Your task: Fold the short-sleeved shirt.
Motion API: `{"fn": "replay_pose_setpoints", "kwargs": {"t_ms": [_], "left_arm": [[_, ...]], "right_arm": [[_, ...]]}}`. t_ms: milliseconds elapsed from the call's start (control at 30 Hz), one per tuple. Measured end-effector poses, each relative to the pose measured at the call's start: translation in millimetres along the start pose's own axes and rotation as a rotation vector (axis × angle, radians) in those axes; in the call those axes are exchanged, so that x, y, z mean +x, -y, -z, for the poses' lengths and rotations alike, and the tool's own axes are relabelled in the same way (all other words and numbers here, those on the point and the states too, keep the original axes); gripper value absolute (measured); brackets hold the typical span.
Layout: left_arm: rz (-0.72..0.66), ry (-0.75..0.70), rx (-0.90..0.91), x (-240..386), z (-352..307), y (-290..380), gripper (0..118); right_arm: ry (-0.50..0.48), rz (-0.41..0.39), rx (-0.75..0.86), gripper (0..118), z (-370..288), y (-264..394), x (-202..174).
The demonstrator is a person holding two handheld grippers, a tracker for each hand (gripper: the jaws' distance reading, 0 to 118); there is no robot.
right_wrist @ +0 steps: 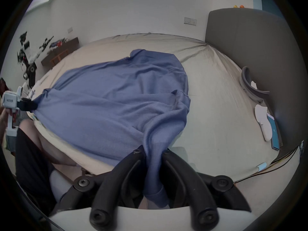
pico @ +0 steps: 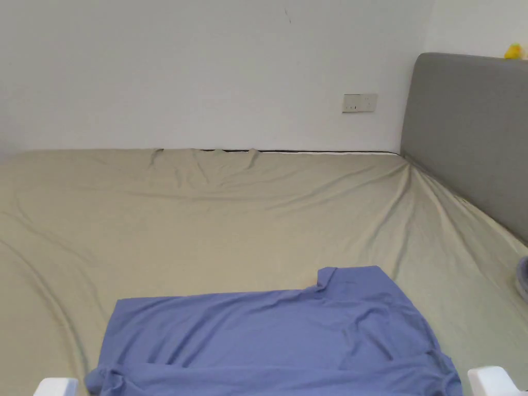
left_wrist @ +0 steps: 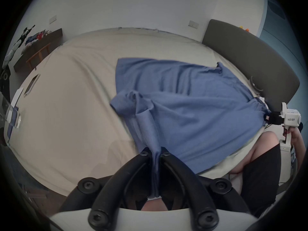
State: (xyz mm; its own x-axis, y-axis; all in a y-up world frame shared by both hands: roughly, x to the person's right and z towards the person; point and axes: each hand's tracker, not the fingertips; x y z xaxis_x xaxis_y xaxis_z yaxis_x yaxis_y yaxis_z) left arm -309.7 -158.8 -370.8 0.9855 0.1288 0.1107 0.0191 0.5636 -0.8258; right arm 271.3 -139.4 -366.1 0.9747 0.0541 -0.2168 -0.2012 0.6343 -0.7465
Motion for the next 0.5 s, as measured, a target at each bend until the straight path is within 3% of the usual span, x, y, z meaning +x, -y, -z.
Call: {"fn": "replay_pose_setpoints", "kwargs": {"t_ms": [33,67,100,133,233,333,400,467,500], "left_arm": [[-0.031,-0.027,-0.070,-0.9,2.7,-2.2,55],[-0.006,-0.055,-0.049,-1.2,-1.0,-3.4,92],[0.004,-0.061,0.000,-1.6,-8.3,-5.8,110],[0.009,-0.063,0.070,-3.2,-19.4,-8.7,114],[-0.088,-0.043,0.237,-8.1,-60.5,-29.7,114],[-0.115,-0.147,0.375,3.8,-97.8,-54.8,112],[-0.097,-0.165,0.541,20.8,-124.4,-65.5,93],[-0.099,-0.174,0.677,39.0,-141.2,-67.3,61],[-0.110,-0.165,0.726,46.0,-145.1,-65.9,52]], "right_arm": [[0.025,0.027,-0.011,42,6.7,-0.3,6.5],[0.080,0.050,-0.041,71,8.4,-0.2,7.7],[0.135,0.068,-0.072,87,7.6,-0.3,10.3],[0.186,0.085,-0.082,91,5.8,-1.4,15.5],[0.199,0.124,0.089,91,-24.9,-15.0,22.8],[0.240,0.179,0.327,91,-71.5,-40.8,5.9],[0.233,0.187,0.480,91,-96.6,-56.9,-9.0],[0.223,0.192,0.637,89,-112.6,-67.1,-28.1],[0.238,0.188,0.687,84,-113.7,-69.6,-37.9]]}}
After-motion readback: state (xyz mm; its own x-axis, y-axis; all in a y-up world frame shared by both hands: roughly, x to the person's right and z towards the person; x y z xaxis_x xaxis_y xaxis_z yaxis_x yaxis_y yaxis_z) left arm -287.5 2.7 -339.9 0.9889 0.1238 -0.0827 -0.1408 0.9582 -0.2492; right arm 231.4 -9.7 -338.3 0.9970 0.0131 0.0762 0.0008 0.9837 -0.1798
